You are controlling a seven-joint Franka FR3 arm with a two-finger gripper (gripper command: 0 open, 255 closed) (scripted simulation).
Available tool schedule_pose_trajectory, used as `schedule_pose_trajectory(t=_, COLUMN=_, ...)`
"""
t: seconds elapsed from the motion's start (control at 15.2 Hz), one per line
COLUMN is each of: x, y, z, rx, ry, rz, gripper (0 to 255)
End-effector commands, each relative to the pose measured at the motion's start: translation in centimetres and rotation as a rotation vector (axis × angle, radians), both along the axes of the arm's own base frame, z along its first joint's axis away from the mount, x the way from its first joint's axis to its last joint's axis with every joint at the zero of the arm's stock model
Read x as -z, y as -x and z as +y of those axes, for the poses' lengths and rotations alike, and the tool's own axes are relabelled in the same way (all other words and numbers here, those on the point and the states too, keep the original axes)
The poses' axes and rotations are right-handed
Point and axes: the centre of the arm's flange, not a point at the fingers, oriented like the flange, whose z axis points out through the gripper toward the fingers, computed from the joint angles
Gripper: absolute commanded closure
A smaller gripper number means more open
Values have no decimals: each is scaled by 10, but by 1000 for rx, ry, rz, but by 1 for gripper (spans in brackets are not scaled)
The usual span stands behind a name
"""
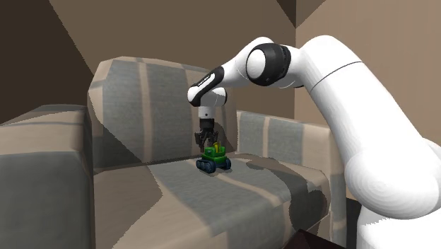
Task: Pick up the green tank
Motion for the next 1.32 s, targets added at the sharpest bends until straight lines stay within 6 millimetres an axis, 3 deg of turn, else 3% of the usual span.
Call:
schedule_pose_trajectory(t=0.0, x=1, y=0, z=0, rx=1, ry=0, rz=2, gripper=255)
schedule_pose_trajectory(t=0.13, x=1, y=0, z=0, rx=0, ry=0, rz=2, gripper=255)
schedule_pose_trajectory(t=1.12, x=-78, y=0, z=0, rx=0, ry=0, rz=2, gripper=255)
schedule_pose_trajectory(t=1.25, x=-79, y=0, z=0, rx=0, ry=0, rz=2, gripper=255)
